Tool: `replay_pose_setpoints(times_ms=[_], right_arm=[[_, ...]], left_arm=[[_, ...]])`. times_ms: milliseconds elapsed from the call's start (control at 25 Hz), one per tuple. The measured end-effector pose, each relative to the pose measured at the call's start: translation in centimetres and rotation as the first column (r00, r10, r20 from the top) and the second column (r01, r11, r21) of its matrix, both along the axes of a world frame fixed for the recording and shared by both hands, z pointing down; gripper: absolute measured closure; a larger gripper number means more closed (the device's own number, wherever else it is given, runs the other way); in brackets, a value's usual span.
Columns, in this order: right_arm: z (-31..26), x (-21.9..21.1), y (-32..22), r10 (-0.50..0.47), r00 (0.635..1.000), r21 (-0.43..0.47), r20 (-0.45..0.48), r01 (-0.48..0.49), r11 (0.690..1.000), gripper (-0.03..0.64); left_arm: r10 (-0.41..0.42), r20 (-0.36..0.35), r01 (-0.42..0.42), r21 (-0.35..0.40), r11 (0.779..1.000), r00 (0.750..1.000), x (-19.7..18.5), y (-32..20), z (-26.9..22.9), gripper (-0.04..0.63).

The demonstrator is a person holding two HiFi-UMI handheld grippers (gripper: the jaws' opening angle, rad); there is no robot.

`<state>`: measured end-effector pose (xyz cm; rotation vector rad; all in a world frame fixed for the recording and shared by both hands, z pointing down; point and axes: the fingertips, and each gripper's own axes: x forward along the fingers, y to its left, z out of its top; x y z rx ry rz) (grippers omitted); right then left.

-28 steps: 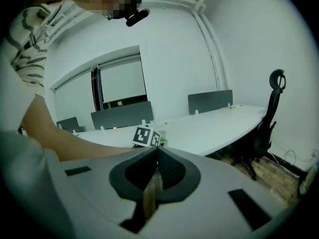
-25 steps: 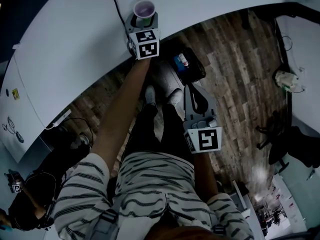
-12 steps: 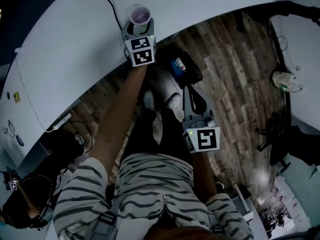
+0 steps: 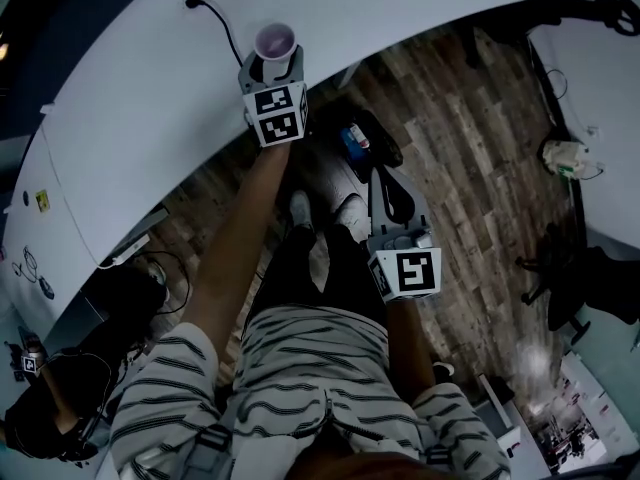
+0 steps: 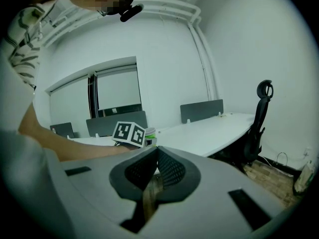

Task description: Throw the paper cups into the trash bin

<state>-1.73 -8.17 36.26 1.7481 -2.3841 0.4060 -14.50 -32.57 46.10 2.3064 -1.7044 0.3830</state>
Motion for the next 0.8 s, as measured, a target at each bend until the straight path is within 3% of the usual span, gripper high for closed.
replay_pose_setpoints(times_ms=[800], right_arm=[[-4.2, 1.1, 2.3, 0.037, 0.999, 0.062, 0.015, -0.037, 0.997, 0.607]], left_arm=[[0.074, -0.037, -0.071, 0.058, 0.996, 0.997, 2.5, 7.0, -6.6, 0.316]])
